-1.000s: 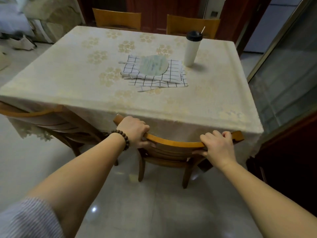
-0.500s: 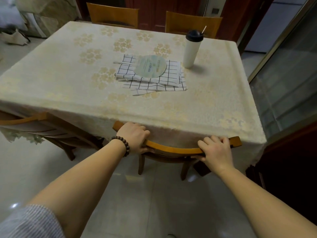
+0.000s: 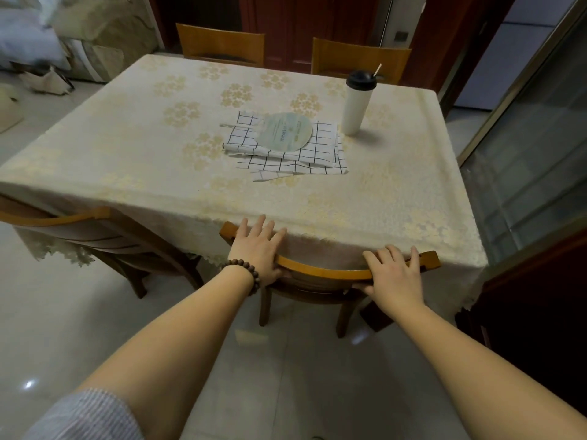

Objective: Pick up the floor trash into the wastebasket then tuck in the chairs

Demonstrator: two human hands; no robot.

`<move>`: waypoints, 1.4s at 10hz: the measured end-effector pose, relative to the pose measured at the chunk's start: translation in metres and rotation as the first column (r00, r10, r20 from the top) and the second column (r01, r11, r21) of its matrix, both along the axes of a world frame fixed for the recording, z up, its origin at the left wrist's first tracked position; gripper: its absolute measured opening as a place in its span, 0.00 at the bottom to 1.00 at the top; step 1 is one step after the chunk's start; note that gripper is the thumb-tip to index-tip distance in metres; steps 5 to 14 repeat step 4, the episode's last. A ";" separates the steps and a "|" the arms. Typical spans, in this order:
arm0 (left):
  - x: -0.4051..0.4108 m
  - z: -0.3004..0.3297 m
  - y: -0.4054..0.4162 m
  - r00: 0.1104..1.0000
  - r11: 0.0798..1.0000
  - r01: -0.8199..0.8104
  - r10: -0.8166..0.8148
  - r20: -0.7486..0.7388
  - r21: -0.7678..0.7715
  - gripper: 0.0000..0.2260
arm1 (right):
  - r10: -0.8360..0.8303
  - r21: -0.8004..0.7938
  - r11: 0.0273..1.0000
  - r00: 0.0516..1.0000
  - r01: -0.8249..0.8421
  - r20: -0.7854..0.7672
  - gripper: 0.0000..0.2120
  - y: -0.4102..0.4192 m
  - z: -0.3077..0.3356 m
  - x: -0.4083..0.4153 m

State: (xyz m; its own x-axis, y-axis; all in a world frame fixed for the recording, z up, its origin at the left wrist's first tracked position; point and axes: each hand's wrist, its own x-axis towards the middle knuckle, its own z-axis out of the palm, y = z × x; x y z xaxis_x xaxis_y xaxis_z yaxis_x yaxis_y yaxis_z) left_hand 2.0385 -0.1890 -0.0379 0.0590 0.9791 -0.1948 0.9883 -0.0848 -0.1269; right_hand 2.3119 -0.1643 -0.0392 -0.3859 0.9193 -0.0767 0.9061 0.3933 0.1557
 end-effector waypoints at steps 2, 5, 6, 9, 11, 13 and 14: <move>0.019 0.014 -0.045 0.955 0.975 -0.201 0.172 0.240 0.099 0.39 | -0.072 -0.147 0.988 0.987 0.050 -0.144 0.35 -0.027 0.027 -0.003; 0.035 0.039 -0.111 0.896 0.908 -0.336 0.226 0.383 0.250 0.35 | -0.051 -0.096 0.995 0.913 0.013 -0.405 0.32 -0.083 0.048 -0.018; 0.035 0.039 -0.111 0.896 0.908 -0.336 0.226 0.383 0.250 0.35 | -0.051 -0.096 0.995 0.913 0.013 -0.405 0.32 -0.083 0.048 -0.018; 0.035 0.039 -0.111 0.896 0.908 -0.336 0.226 0.383 0.250 0.35 | -0.051 -0.096 0.995 0.913 0.013 -0.405 0.32 -0.083 0.048 -0.018; 0.035 0.039 -0.111 0.896 0.908 -0.336 0.226 0.383 0.250 0.35 | -0.051 -0.096 0.995 0.913 0.013 -0.405 0.32 -0.083 0.048 -0.018; 0.035 0.039 -0.111 0.896 0.908 -0.336 0.226 0.383 0.250 0.35 | -0.051 -0.096 0.995 0.913 0.013 -0.405 0.32 -0.083 0.048 -0.018; 0.035 0.039 -0.111 0.896 0.908 -0.336 0.226 0.383 0.250 0.35 | -0.051 -0.096 0.995 0.913 0.013 -0.405 0.32 -0.083 0.048 -0.018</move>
